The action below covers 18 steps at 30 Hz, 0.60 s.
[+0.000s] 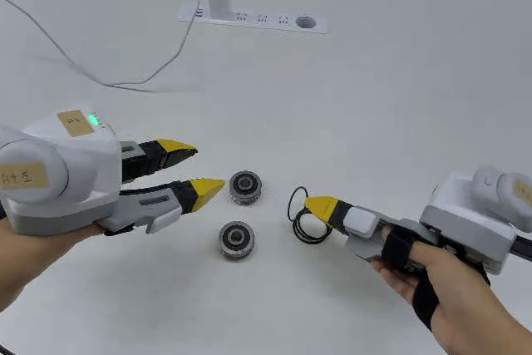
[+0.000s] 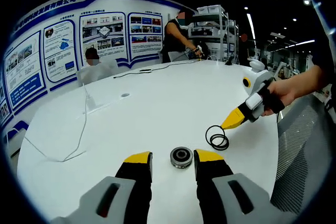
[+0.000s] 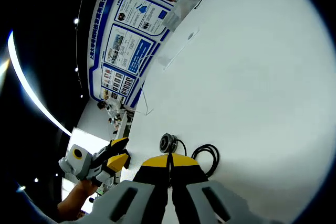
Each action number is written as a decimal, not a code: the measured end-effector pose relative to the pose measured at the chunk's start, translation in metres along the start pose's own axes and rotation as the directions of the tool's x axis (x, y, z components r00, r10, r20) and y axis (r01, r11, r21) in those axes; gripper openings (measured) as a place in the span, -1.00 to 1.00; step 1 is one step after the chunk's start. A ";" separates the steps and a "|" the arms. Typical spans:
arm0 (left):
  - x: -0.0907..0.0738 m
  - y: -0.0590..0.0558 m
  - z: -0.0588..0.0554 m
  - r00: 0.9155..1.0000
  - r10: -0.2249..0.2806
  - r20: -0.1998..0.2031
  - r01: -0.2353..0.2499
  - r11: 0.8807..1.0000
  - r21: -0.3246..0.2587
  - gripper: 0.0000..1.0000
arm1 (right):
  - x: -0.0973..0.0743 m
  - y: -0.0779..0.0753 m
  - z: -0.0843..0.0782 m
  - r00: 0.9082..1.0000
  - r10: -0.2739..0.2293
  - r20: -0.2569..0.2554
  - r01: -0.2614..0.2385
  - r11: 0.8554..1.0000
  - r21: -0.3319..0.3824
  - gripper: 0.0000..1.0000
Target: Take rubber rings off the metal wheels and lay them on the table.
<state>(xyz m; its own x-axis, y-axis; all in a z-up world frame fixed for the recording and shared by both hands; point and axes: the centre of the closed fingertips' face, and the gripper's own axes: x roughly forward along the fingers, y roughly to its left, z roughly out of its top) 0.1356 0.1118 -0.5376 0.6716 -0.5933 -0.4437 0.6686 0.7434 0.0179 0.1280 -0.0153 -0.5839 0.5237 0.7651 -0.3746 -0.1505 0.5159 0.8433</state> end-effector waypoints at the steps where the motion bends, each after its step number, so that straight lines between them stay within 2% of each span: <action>1: -0.001 0.000 0.000 1.000 0.001 0.003 -0.001 1.000 -0.001 -0.35 | -0.001 -0.002 0.000 1.000 -0.003 0.001 0.003 1.000 0.003 -0.97; 6: -0.003 -0.001 0.001 1.000 0.007 0.019 -0.007 1.000 -0.012 -0.33 | -0.006 -0.013 0.001 0.999 -0.036 0.003 0.036 0.999 -0.001 -0.97; 7: -0.003 -0.002 0.001 1.000 0.008 0.021 -0.008 1.000 -0.016 -0.32 | -0.006 -0.016 0.000 0.998 -0.056 0.002 0.056 0.998 -0.012 -0.97; 11: -0.005 -0.003 -0.001 1.000 0.012 0.018 -0.011 1.000 -0.018 -0.32 | -0.007 -0.022 0.000 0.996 -0.087 0.000 0.087 0.996 -0.024 -0.97; 14: -0.009 -0.003 -0.003 1.000 0.017 0.020 -0.017 1.000 -0.026 -0.32 | -0.010 -0.034 -0.004 0.985 -0.170 -0.027 0.165 0.976 -0.141 -0.96; 15: -0.010 -0.003 -0.003 1.000 0.020 0.022 -0.019 0.999 -0.031 -0.32 | -0.010 -0.034 -0.004 0.984 -0.177 -0.029 0.170 0.972 -0.162 -0.96; 18: -0.012 -0.002 -0.004 0.999 0.031 0.020 -0.030 0.999 -0.035 -0.32 | -0.010 -0.029 -0.003 0.984 -0.178 -0.017 0.172 0.971 -0.167 -0.96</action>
<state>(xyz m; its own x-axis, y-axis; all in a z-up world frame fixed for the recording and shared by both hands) 0.1246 0.1185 -0.5361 0.6982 -0.5765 -0.4245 0.6366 0.7712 -0.0002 0.1249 -0.0371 -0.6060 0.5278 0.6678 -0.5248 -0.1956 0.6969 0.6900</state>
